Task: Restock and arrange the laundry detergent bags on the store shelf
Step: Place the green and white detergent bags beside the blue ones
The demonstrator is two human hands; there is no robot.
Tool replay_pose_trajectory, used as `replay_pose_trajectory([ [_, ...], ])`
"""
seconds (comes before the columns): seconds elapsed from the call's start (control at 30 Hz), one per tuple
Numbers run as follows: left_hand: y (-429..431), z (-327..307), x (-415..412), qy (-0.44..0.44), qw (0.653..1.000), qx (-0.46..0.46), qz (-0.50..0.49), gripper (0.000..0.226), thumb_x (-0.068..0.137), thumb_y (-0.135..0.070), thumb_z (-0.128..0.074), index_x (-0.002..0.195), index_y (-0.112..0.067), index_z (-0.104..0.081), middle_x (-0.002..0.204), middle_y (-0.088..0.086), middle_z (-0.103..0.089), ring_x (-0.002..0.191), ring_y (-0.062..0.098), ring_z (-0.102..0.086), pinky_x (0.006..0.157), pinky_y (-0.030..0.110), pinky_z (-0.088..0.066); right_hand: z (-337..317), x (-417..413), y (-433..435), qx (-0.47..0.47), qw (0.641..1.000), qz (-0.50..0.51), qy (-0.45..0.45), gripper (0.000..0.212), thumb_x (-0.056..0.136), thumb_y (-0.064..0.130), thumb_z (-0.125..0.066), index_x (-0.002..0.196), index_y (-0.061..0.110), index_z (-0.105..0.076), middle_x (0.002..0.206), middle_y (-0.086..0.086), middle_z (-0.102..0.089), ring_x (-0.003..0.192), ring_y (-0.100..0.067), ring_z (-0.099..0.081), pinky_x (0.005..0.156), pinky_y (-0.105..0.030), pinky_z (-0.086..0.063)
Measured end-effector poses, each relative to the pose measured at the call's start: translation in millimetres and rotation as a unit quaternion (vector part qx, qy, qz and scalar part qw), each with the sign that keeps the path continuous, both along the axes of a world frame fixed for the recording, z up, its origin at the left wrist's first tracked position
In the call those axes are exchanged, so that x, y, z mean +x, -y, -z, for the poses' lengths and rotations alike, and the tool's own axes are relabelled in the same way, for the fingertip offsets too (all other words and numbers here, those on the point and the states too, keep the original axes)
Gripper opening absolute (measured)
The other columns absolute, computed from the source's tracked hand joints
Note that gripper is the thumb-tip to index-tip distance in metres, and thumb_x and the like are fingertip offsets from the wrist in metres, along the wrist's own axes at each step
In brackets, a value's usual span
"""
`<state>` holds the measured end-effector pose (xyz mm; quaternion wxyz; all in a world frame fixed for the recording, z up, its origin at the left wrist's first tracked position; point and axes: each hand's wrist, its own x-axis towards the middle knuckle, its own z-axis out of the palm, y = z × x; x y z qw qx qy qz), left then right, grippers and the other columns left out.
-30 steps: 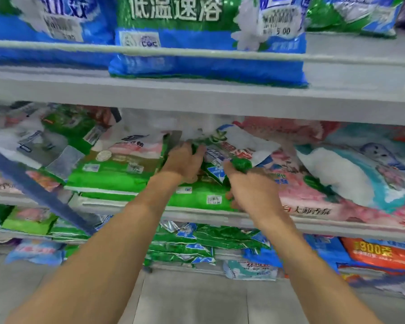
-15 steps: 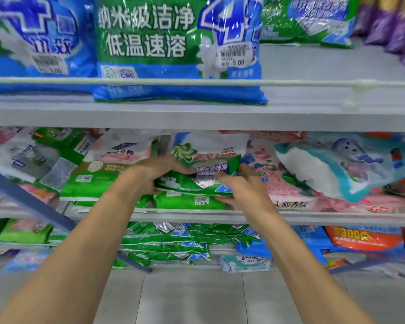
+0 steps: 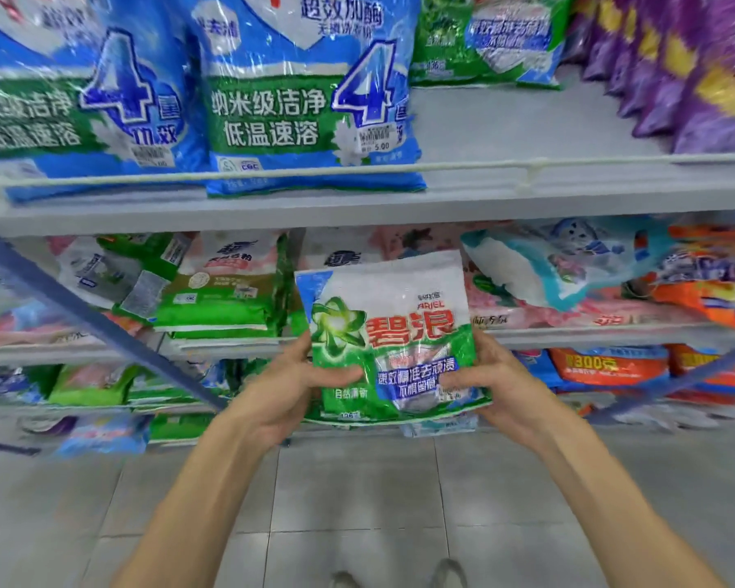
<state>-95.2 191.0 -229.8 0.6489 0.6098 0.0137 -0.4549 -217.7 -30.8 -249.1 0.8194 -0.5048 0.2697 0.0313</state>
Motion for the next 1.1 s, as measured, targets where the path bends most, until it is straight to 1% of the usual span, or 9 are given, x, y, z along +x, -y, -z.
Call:
replay_pose_trajectory([
  [0.1,-7.1,-15.7,-22.5,0.028,1.000,-0.012,0.004,0.102,0.052,0.004,-0.092,0.142,-0.020,-0.052,0.131,0.005,-0.070,0.126,0.024,-0.063,0.113,0.040,-0.040,-17.1,-19.3,3.7,-0.064,0.997,-0.052,-0.009,0.077,0.048,0.001,-0.088,0.121,0.012,-0.066,0.117,-0.014,-0.075,0.105,-0.027,-0.073,0.093,-0.041,-0.057],
  [0.2,-4.9,-39.5,-47.3,0.079,0.997,0.002,0.004,0.079,0.053,0.009,-0.087,0.123,-0.021,-0.065,0.116,0.001,-0.076,0.109,0.020,-0.072,0.093,0.033,-0.050,-42.5,-33.3,1.5,-0.094,0.991,-0.098,-0.015,0.065,0.061,0.006,-0.095,0.120,0.010,-0.068,0.112,-0.009,-0.078,0.106,-0.025,-0.074,0.095,-0.039,-0.057],
  [0.37,6.4,-68.8,-70.9,0.064,0.998,-0.019,0.006,0.062,0.069,-0.021,-0.088,0.126,-0.015,-0.065,0.115,0.006,-0.077,0.109,0.026,-0.072,0.102,0.046,-0.052,-79.7,-49.0,3.9,-0.126,0.991,-0.050,0.003,0.059,0.057,0.011,-0.087,0.113,0.013,-0.068,0.106,-0.008,-0.079,0.099,-0.026,-0.076,0.093,-0.044,-0.058],
  [0.43,9.4,-80.6,-74.1,0.066,0.997,-0.019,0.025,0.069,0.066,-0.023,-0.092,0.128,-0.017,-0.061,0.116,0.003,-0.076,0.110,0.024,-0.072,0.104,0.045,-0.052,-92.7,-52.9,9.3,-0.140,0.990,-0.029,0.013,0.063,0.054,0.013,-0.089,0.113,0.014,-0.067,0.104,-0.008,-0.080,0.099,-0.027,-0.076,0.091,-0.044,-0.058],
  [0.57,23.6,-109.4,-72.2,0.131,0.989,-0.019,0.065,0.091,0.047,-0.030,-0.099,0.129,-0.026,-0.058,0.120,-0.005,-0.075,0.119,0.020,-0.067,0.116,0.048,-0.036,-126.2,-59.6,19.9,-0.172,0.983,-0.001,0.060,0.052,0.060,0.006,-0.087,0.107,0.013,-0.067,0.093,-0.001,-0.081,0.085,-0.016,-0.078,0.071,-0.023,-0.060],
  [0.73,58.3,-147.0,-74.1,0.161,0.985,-0.067,-0.011,0.042,0.076,-0.021,-0.076,0.116,-0.017,-0.066,0.109,0.004,-0.078,0.097,0.019,-0.075,0.091,0.038,-0.058,-164.5,-60.9,44.7,-0.172,0.977,0.068,0.105,0.034,0.069,-0.003,-0.084,0.096,0.011,-0.068,0.079,0.002,-0.080,0.069,-0.010,-0.076,0.058,-0.018,-0.057],
  [0.9,86.9,-171.0,-71.4,0.177,0.979,-0.079,-0.056,0.045,0.074,-0.055,-0.083,0.109,-0.027,-0.076,0.122,0.003,-0.074,0.124,0.028,-0.064,0.111,0.056,-0.043,-186.5,-57.0,64.8,-0.178,0.968,0.102,0.145,0.042,0.060,0.018,-0.085,0.100,0.010,-0.073,0.092,-0.004,-0.081,0.086,-0.021,-0.078,0.080,-0.035,-0.061],
  [1.03,107.5,-185.6,-65.6,0.208,0.969,-0.093,-0.095,0.049,0.078,-0.051,-0.073,0.117,-0.021,-0.070,0.117,0.001,-0.076,0.117,0.024,-0.068,0.110,0.052,-0.045,-197.6,-45.6,79.3,-0.165,0.965,0.117,0.167,0.030,0.068,0.027,-0.082,0.096,0.018,-0.076,0.098,-0.005,-0.081,0.095,-0.027,-0.077,0.088,-0.043,-0.059],
  [1.1,119.3,-191.4,-58.6,0.237,0.960,-0.089,-0.117,0.057,0.072,-0.060,-0.075,0.116,-0.024,-0.069,0.117,-0.003,-0.076,0.118,0.021,-0.067,0.111,0.051,-0.044,-204.6,-34.1,87.1,-0.158,0.961,0.134,0.182,0.020,0.075,0.026,-0.079,0.094,0.021,-0.077,0.100,-0.007,-0.080,0.095,-0.027,-0.077,0.093,-0.048,-0.057],
])
